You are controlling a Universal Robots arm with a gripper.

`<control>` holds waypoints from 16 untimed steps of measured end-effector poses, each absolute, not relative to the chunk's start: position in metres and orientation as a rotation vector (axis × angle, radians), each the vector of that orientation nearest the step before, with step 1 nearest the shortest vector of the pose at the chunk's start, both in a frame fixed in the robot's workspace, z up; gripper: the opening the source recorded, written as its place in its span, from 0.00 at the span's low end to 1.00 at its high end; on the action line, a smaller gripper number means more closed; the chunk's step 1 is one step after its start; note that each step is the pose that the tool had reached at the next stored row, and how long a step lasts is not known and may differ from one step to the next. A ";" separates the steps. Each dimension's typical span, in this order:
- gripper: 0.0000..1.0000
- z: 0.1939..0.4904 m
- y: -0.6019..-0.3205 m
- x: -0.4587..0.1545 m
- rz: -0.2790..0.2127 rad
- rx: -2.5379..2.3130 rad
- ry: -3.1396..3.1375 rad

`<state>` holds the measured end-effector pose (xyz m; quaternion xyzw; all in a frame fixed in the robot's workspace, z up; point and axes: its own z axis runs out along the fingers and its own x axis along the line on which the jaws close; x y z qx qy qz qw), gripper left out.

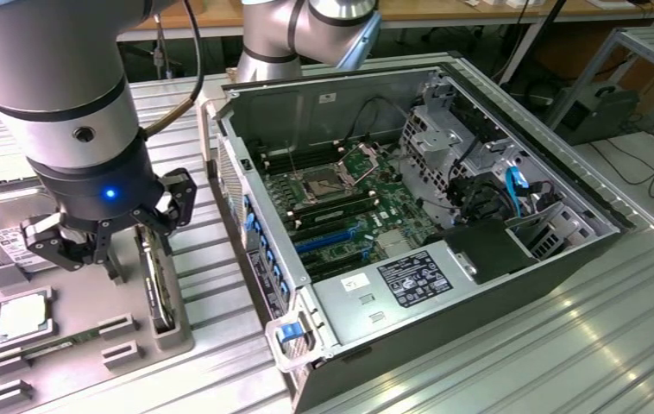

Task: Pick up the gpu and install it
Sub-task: 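Pick up the gpu and move the gpu toward the slot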

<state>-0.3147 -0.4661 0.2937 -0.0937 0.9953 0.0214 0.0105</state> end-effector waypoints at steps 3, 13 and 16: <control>0.60 0.293 -0.467 -0.315 0.067 -0.293 3.106; 0.60 0.289 -0.470 -0.315 0.067 -0.298 3.106; 0.60 0.288 -0.471 -0.314 0.067 -0.299 3.106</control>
